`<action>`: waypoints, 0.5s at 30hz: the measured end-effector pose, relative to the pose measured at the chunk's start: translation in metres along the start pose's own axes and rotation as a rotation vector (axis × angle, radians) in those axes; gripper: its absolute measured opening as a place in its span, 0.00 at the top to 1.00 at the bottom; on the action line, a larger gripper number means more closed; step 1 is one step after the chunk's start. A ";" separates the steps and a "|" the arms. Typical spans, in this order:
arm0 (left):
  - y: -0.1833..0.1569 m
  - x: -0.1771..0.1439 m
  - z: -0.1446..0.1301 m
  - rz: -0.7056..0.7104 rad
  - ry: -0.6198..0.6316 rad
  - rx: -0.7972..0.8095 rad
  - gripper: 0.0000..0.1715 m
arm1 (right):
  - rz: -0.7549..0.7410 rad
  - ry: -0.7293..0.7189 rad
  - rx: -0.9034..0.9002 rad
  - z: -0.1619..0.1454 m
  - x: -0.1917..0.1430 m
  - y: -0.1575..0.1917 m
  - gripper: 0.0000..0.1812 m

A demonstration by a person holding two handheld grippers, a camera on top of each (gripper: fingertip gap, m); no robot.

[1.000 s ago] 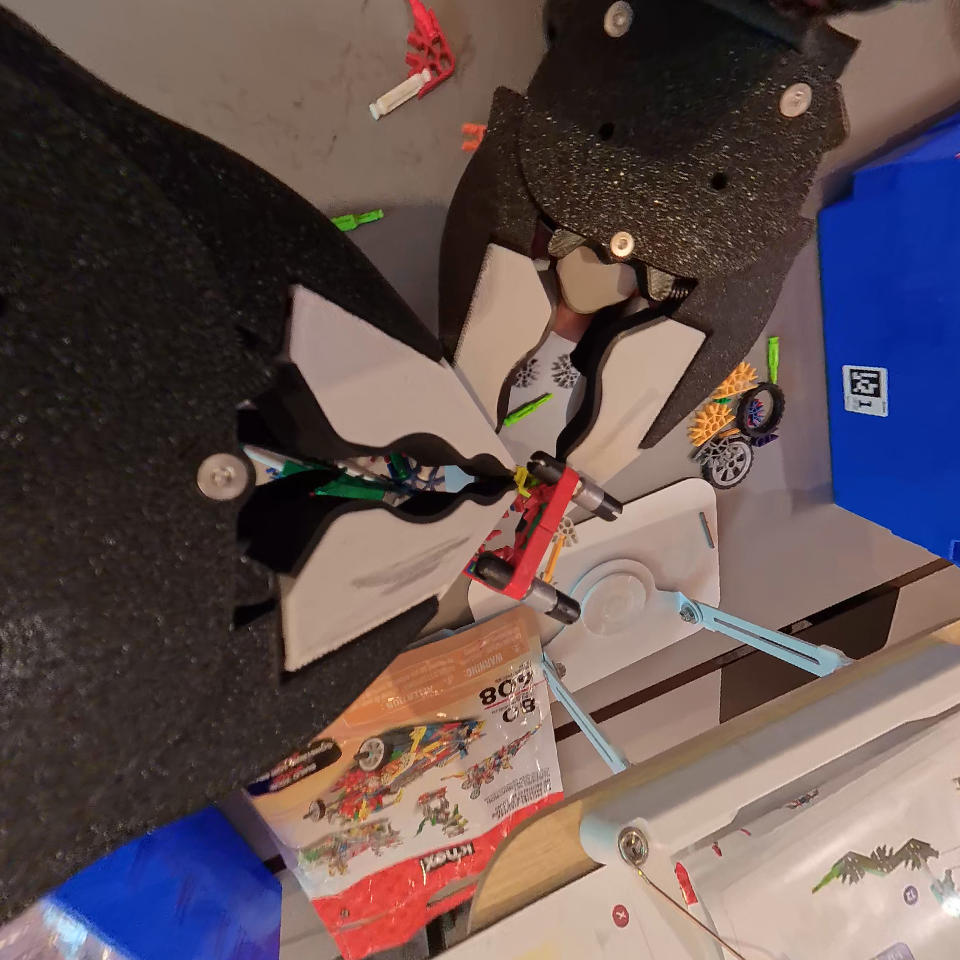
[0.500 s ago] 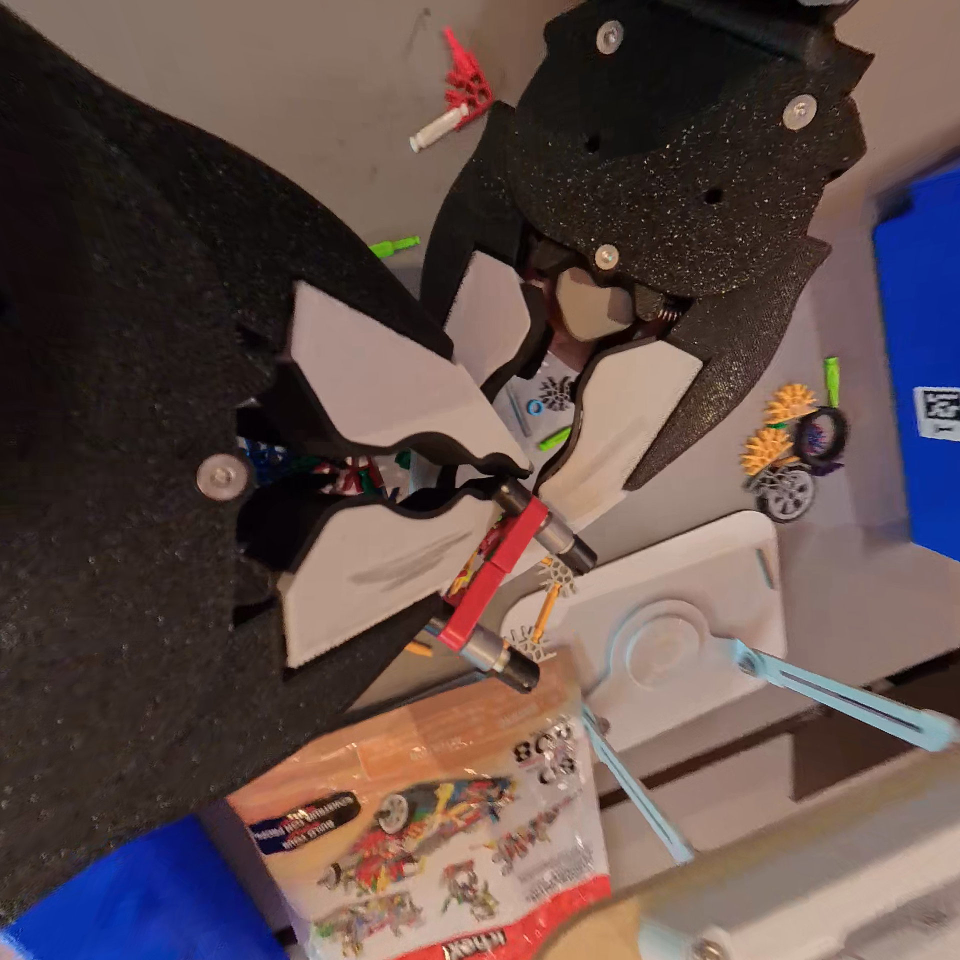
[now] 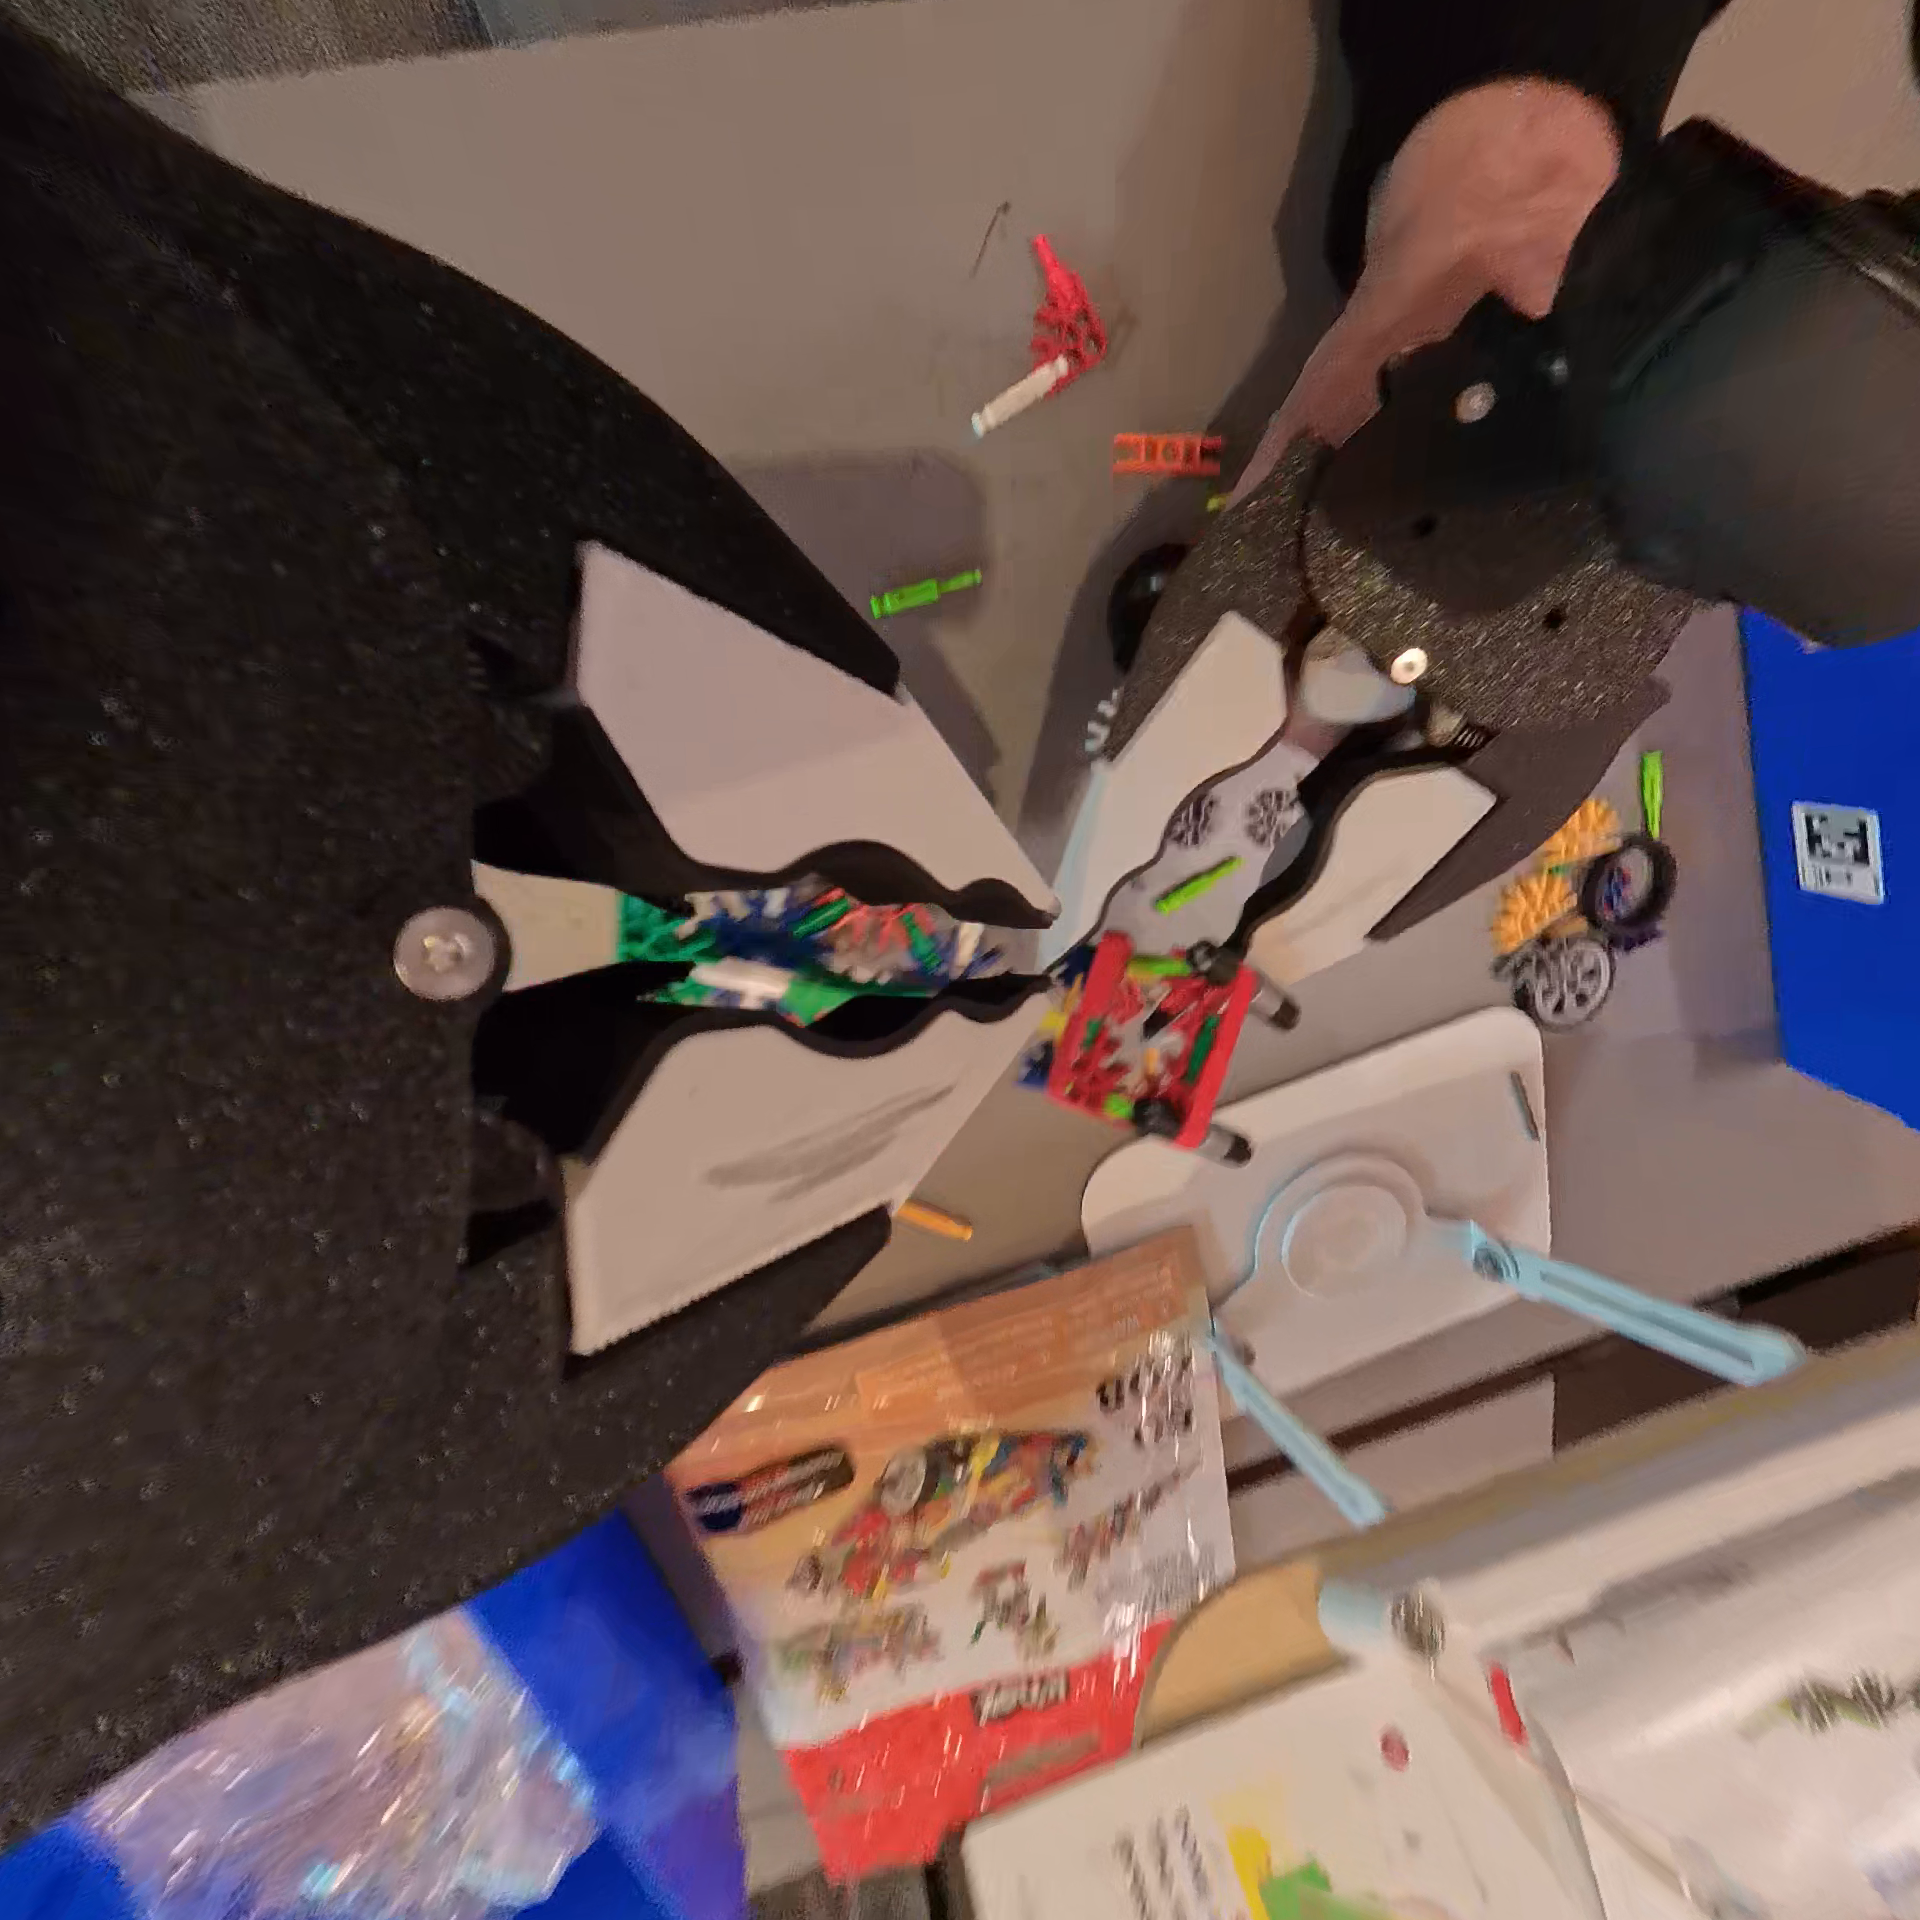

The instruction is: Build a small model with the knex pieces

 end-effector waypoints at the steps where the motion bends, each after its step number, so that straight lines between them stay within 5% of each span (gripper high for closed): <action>1: 0.004 -0.002 -0.002 0.005 0.007 -0.014 0.81 | -0.043 -0.012 -0.010 0.000 -0.008 -0.002 0.96; 9: 0.025 -0.042 -0.016 0.036 0.011 -0.103 0.62 | -0.272 -0.130 0.049 0.004 -0.093 0.012 0.90; 12: 0.030 -0.060 -0.024 0.011 0.054 -0.135 0.51 | -0.337 -0.176 0.062 0.006 -0.123 0.041 0.90; 15: 0.040 -0.087 -0.031 0.049 0.037 -0.159 0.50 | -0.392 -0.155 0.061 -0.003 -0.143 0.083 0.90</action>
Point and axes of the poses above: each gripper's, where its closed fingertips meet, x out along the fingers, z out of its top, y = z × x across the jaws, the point moved 3 cm from there along -x, back along the fingers, and after that the axes turned 3 degrees about y, right-handed, at the moved point
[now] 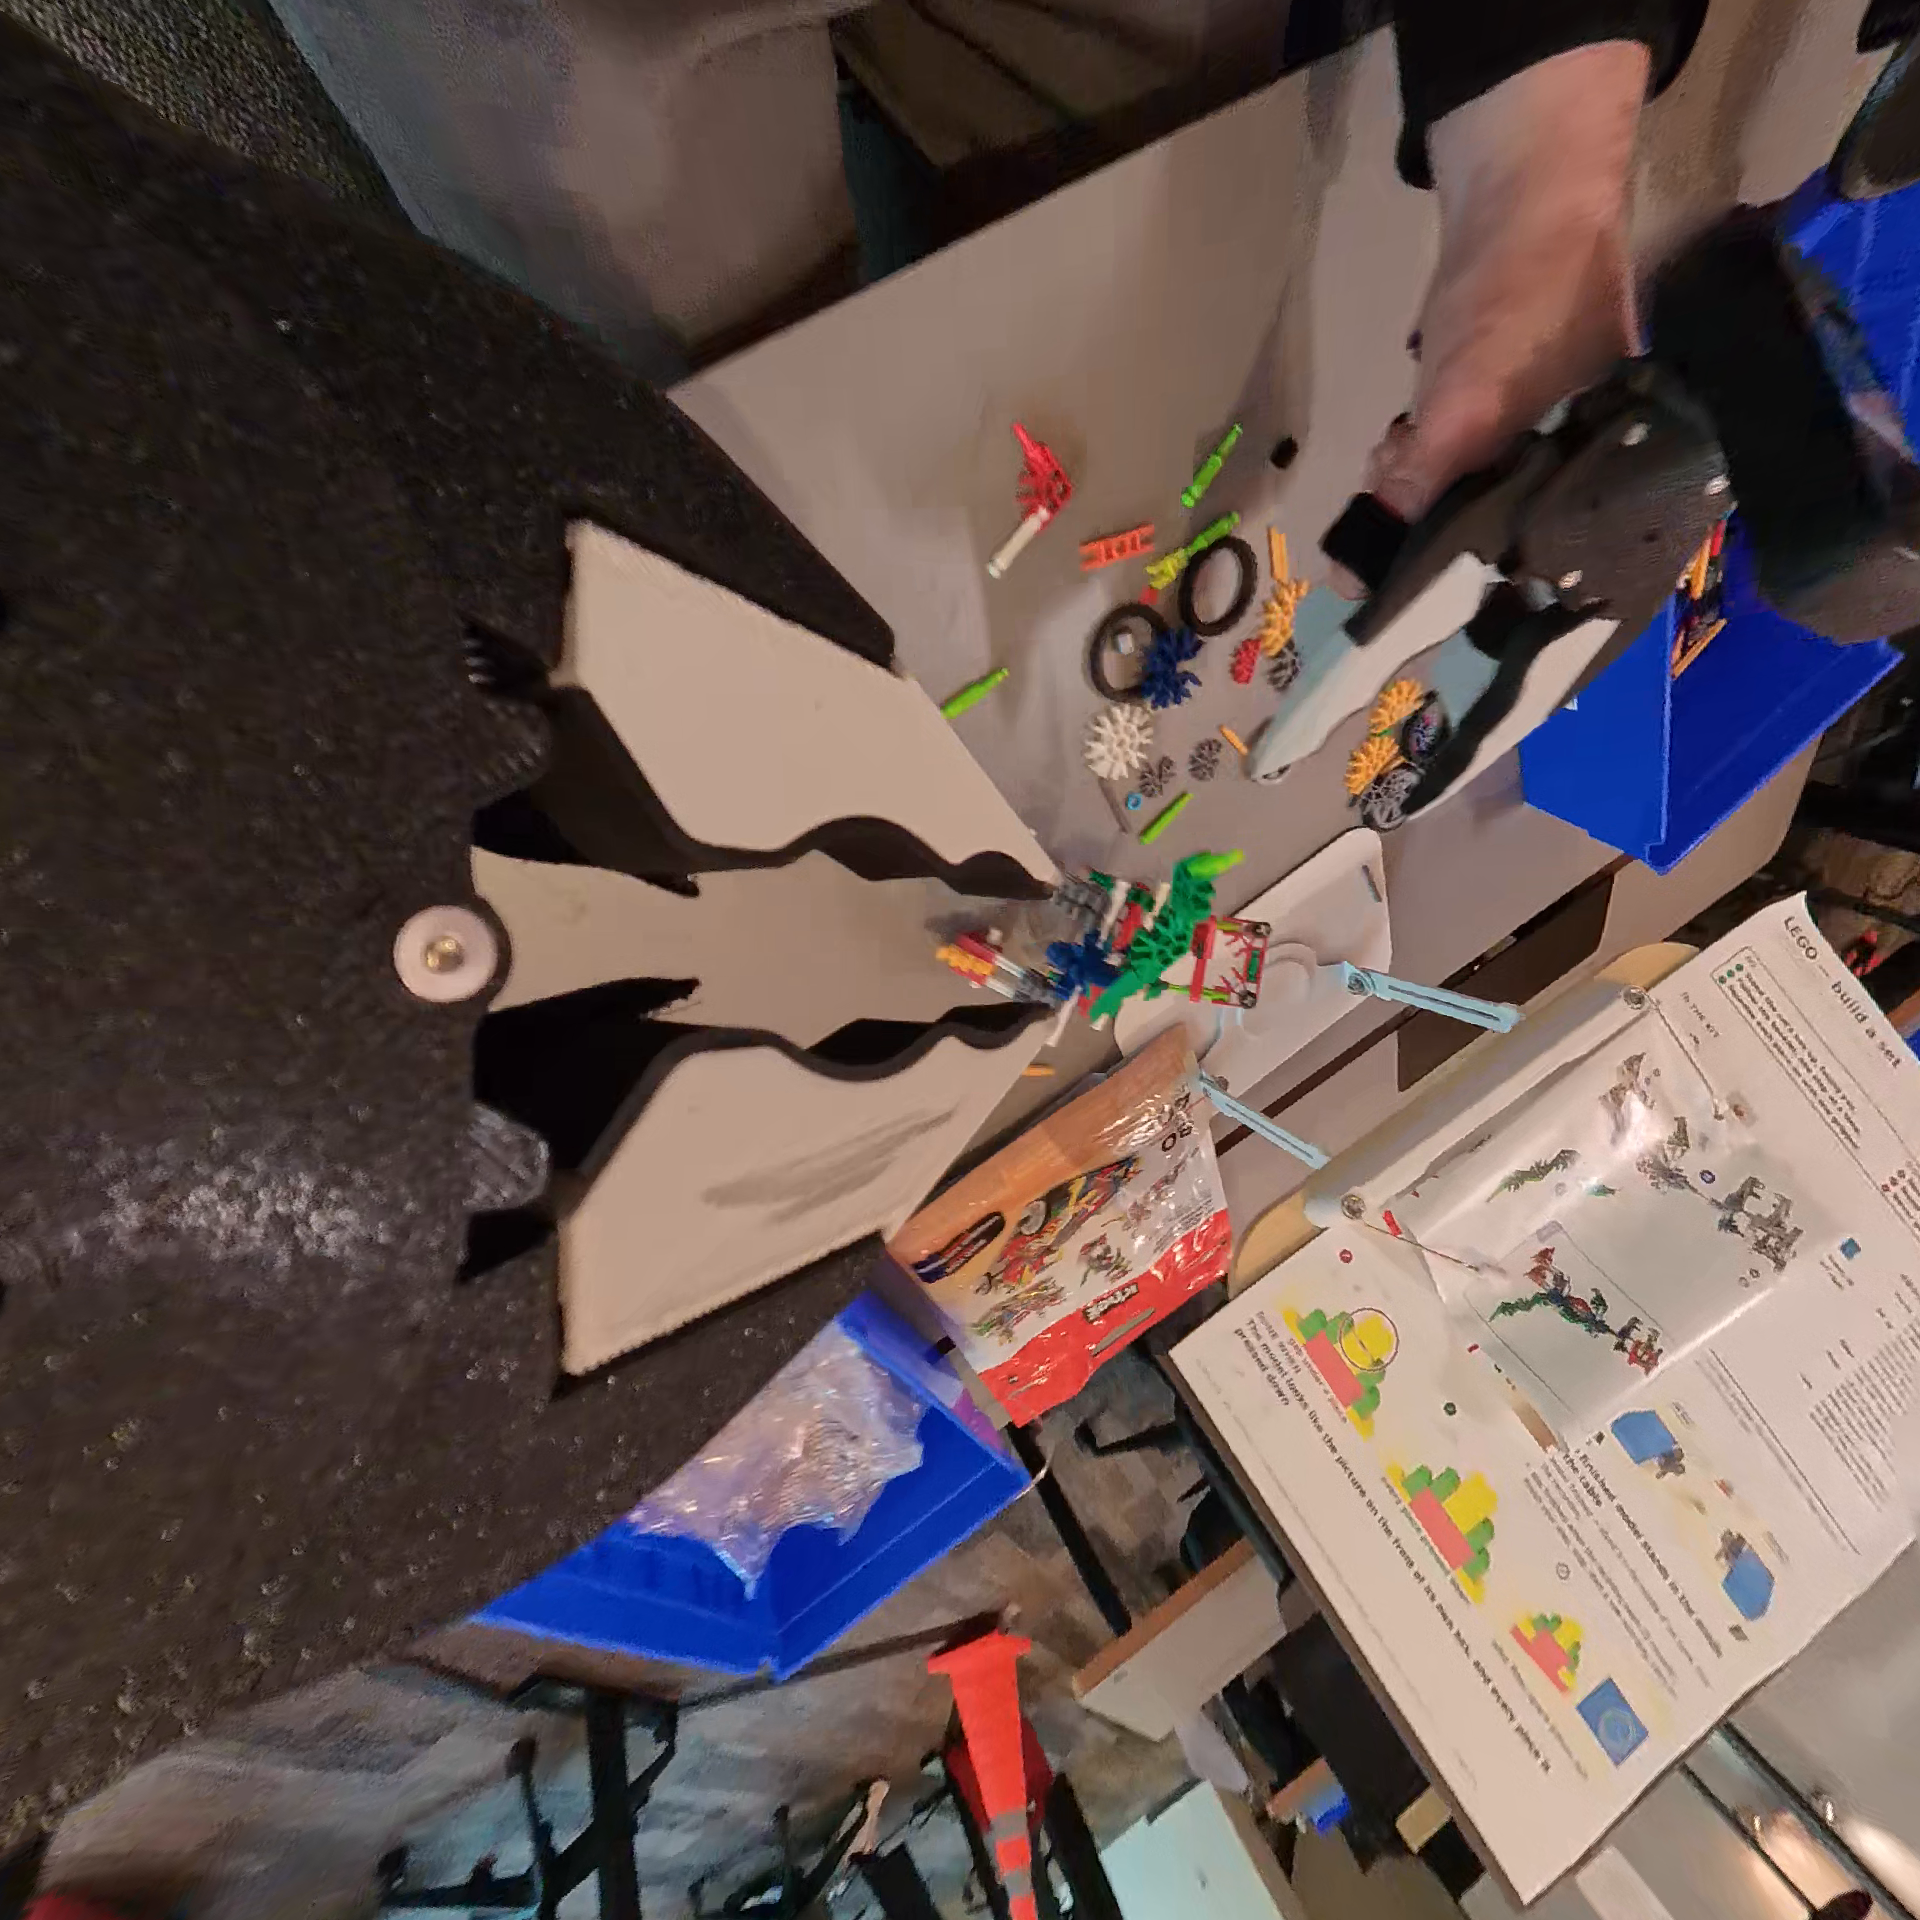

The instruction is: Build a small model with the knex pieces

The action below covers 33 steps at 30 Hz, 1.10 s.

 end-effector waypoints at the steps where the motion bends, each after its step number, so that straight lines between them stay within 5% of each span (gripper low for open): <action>1: 0.003 -0.010 -0.004 0.011 -0.008 -0.010 0.49 | -0.019 0.006 0.001 -0.003 -0.013 0.011 0.89; 10: -0.012 -0.082 -0.033 0.074 -0.131 0.006 0.52 | -0.081 0.098 0.197 -0.069 -0.125 0.155 0.89; 16: -0.065 -0.082 -0.041 0.037 -0.170 0.109 0.52 | -0.106 0.159 0.409 -0.096 -0.183 0.278 0.86; 20: -0.111 -0.078 -0.029 -0.035 -0.228 0.170 0.53 | -0.185 0.157 0.466 -0.096 -0.204 0.324 0.85; 26: -0.198 -0.056 0.005 -0.187 -0.265 0.284 0.54 | -0.352 0.076 0.508 -0.112 -0.199 0.292 0.81; 33: -0.315 0.033 0.088 -0.359 -0.345 0.389 0.58 | -0.564 -0.075 0.536 -0.191 -0.211 0.116 0.82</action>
Point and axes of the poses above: each gripper's, where its closed fingertips meet, x out along the fingers, z out of its top, y = z × x across the jaws, the point moved 3 cm from there along -x, back along the fingers, and after that the axes turned 3 degrees about y, right-handed, at the moved point
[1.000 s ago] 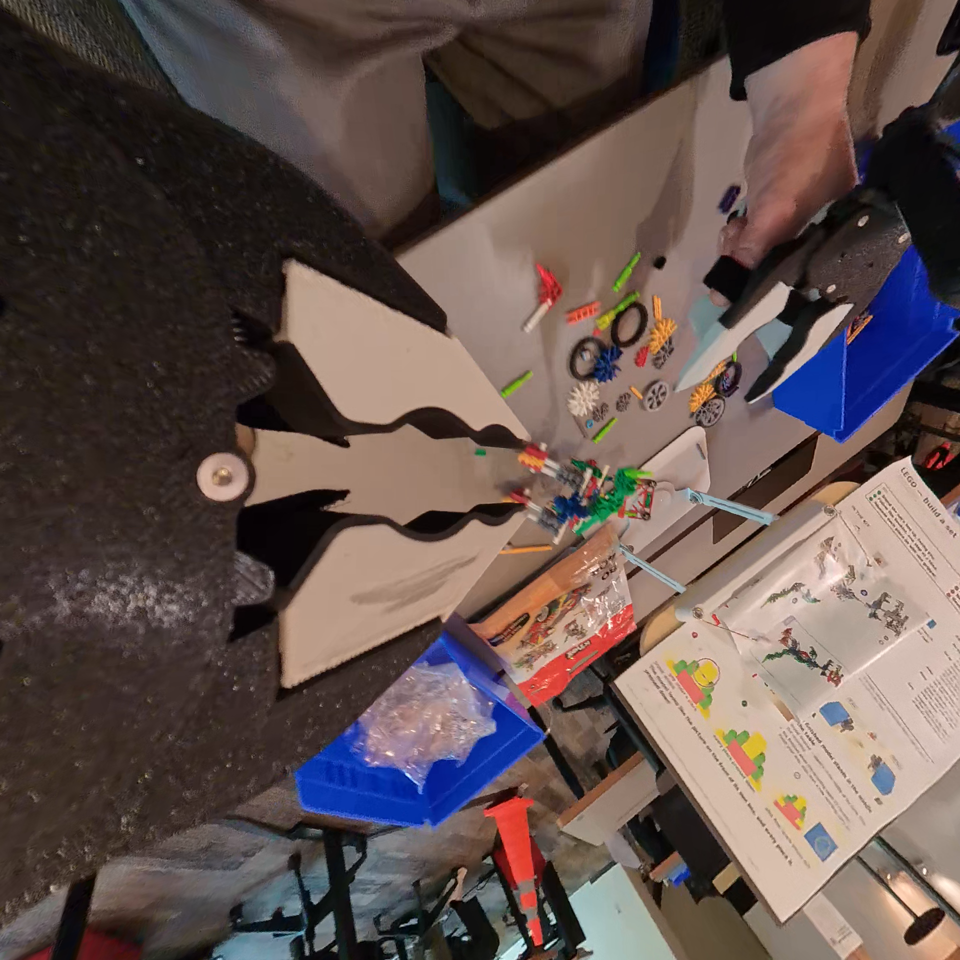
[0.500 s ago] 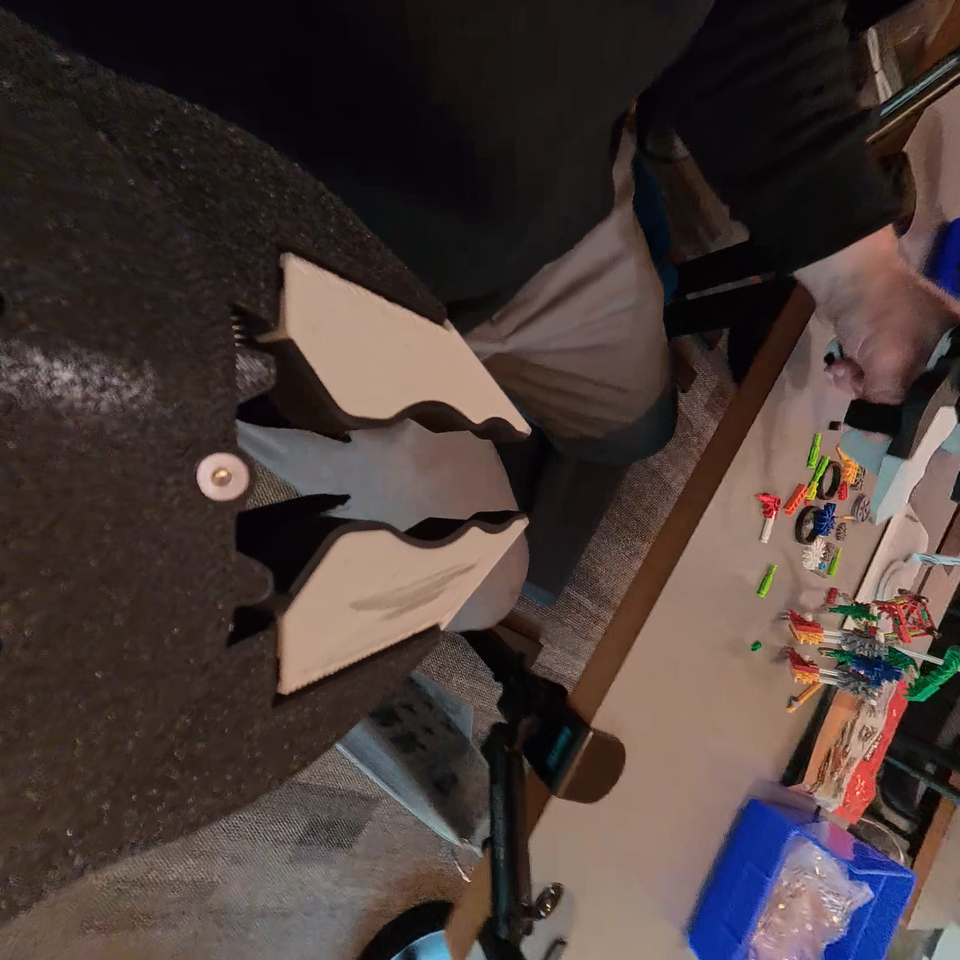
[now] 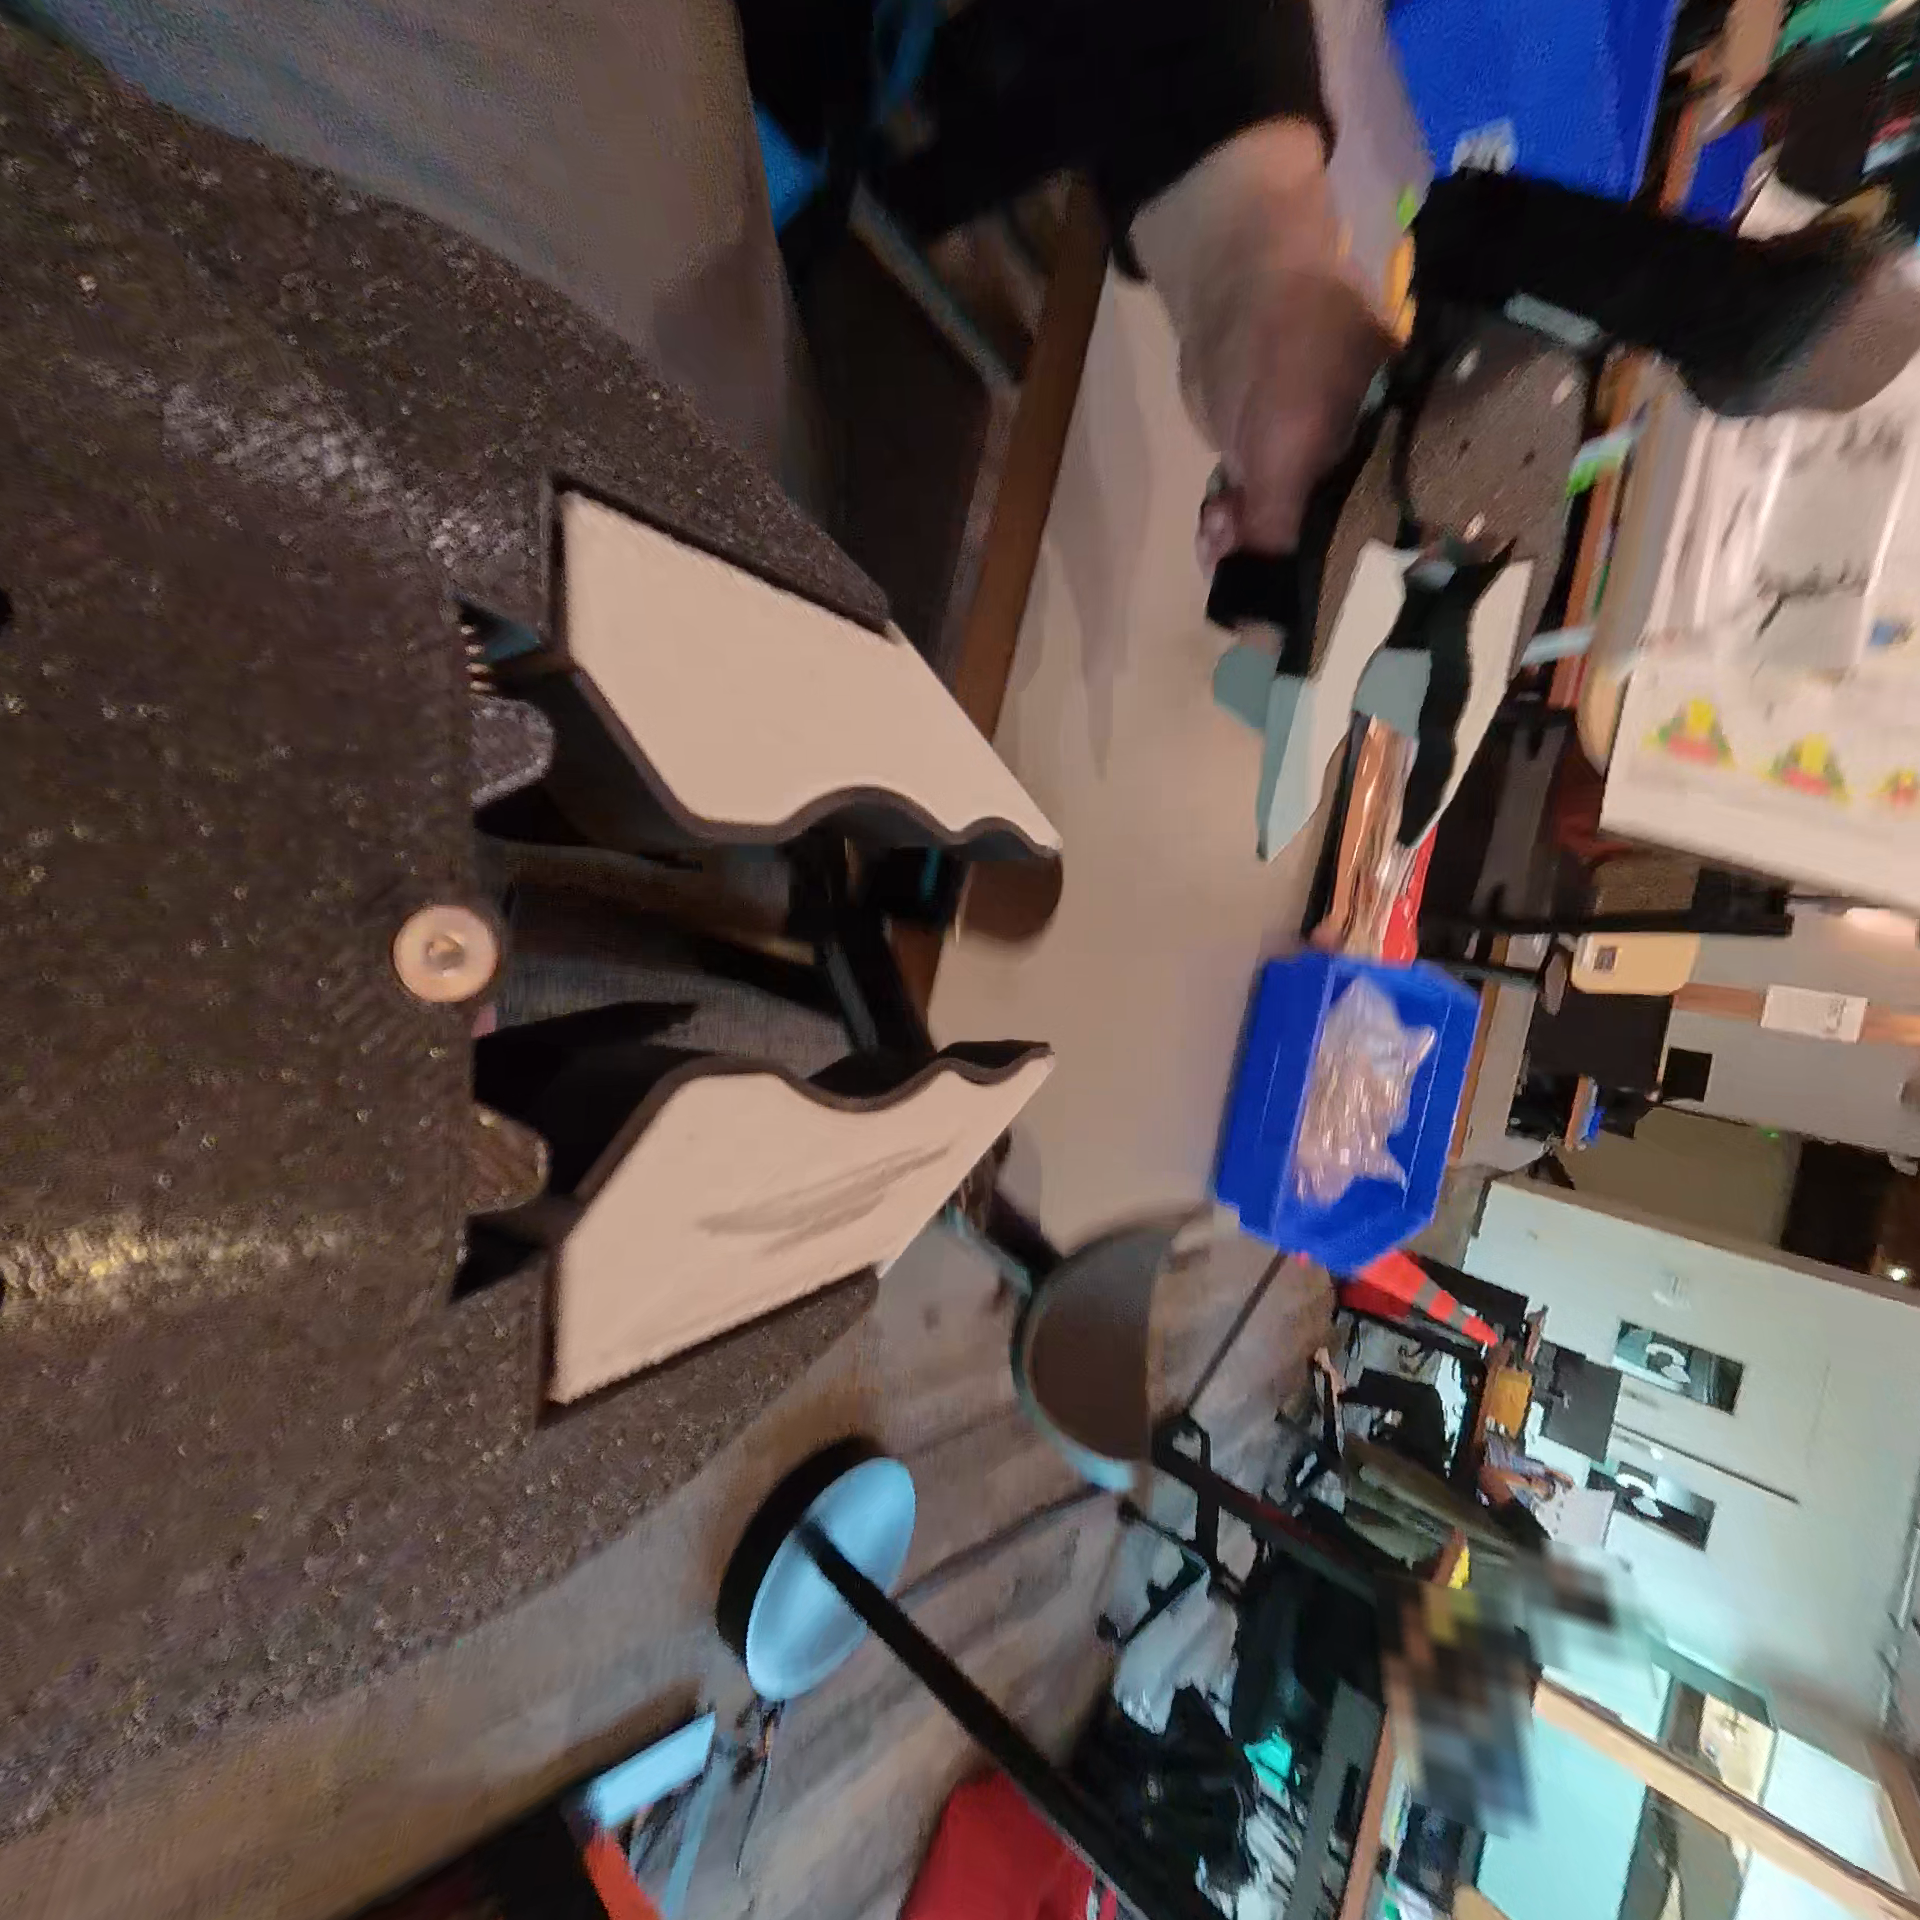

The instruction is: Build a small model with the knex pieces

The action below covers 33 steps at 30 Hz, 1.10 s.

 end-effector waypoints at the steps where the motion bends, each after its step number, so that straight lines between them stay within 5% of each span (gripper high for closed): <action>1: -0.001 0.025 0.012 -0.034 -0.008 -0.017 0.58 | -0.012 0.021 -0.036 -0.003 0.012 -0.033 0.82; 4: 0.003 0.092 0.067 -0.107 -0.047 0.058 0.59 | -0.005 0.154 -0.139 -0.025 0.033 -0.126 0.82; 7: 0.008 0.144 0.116 -0.171 -0.044 0.024 0.58 | 0.033 0.225 -0.103 -0.051 0.016 -0.189 0.82; 10: -0.004 0.179 0.138 -0.197 0.025 -0.072 0.55 | 0.020 0.296 0.050 -0.103 -0.022 -0.216 0.82; 14: -0.030 0.208 0.142 -0.191 0.229 -0.113 0.55 | -0.040 0.482 0.376 -0.165 -0.107 -0.204 0.82; 19: -0.040 0.244 0.156 -0.190 0.529 -0.138 0.52 | -0.084 0.625 0.635 -0.111 -0.226 -0.189 0.80; 23: -0.061 0.265 0.190 -0.231 0.612 -0.069 0.53 | -0.093 0.682 0.607 -0.054 -0.284 -0.244 0.80; 29: -0.097 0.294 0.208 -0.350 0.691 -0.183 0.52 | -0.198 0.646 0.486 -0.002 -0.272 -0.396 0.77; 33: -0.105 0.350 0.200 -0.360 0.668 -0.220 0.52 | -0.194 0.732 0.484 0.007 -0.239 -0.449 0.75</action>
Point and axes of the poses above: each gripper's, where its closed fingertips meet, x out along the fingers, z out of its top, y = z × x across the jaws, the point moved 3 cm from there along -x, back along the fingers, and after that the axes turned 3 degrees about y, right-handed, at the moved point
